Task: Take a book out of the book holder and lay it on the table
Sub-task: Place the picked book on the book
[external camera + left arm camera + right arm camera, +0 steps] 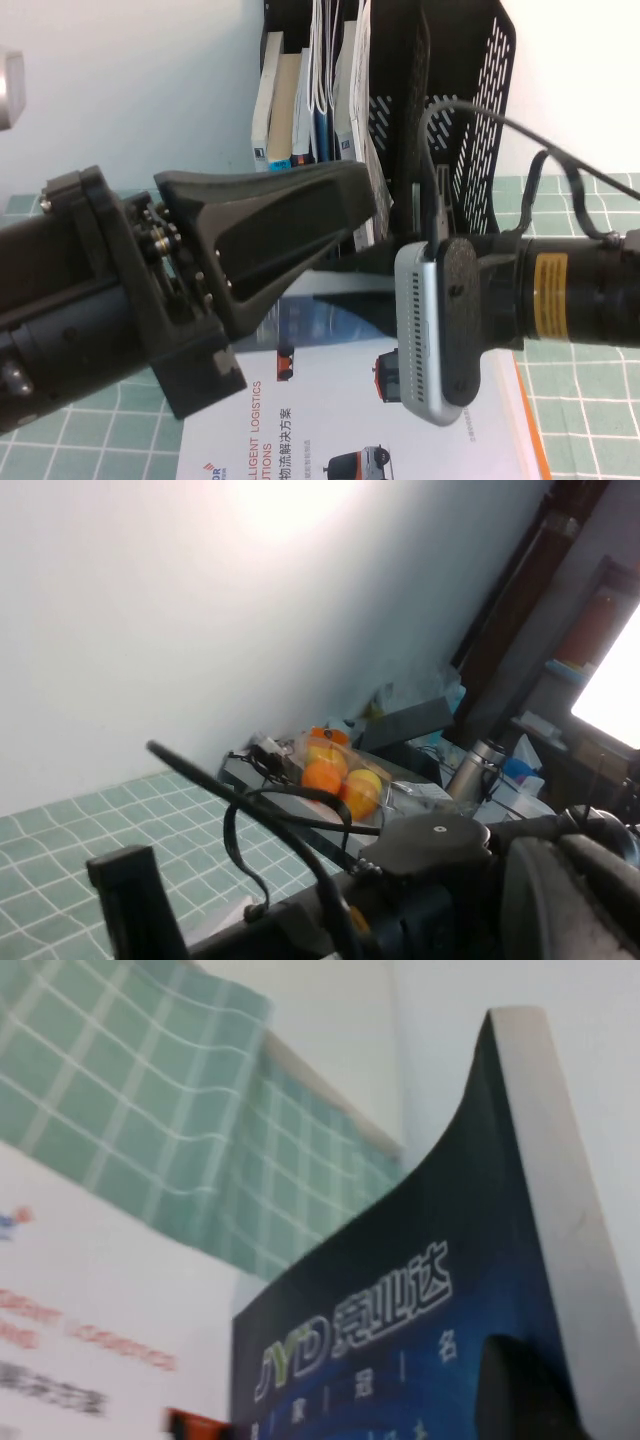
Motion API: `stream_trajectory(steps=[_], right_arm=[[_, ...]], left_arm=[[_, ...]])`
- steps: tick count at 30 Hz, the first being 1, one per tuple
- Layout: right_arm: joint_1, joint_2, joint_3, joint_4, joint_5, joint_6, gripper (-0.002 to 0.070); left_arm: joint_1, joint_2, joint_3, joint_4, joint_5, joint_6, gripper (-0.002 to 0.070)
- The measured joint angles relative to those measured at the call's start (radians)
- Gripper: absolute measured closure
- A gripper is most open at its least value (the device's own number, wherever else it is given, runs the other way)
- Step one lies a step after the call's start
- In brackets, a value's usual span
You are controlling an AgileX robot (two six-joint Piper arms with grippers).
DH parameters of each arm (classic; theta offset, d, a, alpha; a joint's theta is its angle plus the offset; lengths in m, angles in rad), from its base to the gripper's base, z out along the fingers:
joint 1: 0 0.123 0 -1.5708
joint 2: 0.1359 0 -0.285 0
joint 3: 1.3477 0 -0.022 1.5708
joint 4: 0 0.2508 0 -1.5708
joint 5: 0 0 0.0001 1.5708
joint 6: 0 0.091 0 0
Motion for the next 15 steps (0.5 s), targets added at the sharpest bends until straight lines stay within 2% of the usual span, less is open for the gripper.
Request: stream_trajectory(steps=[9, 15], right_arm=[[0.000, 0.023, -0.002, -0.271, -0.072, 0.418, 0.0545], [0.000, 0.094, -0.002, -0.298, -0.106, 0.485, 0.0545]], left_arm=[[0.000, 0.000, -0.001, 0.000, 0.040, 0.029, 0.0678], [0.000, 0.000, -0.001, 0.002, 0.081, 0.030, 0.0678]])
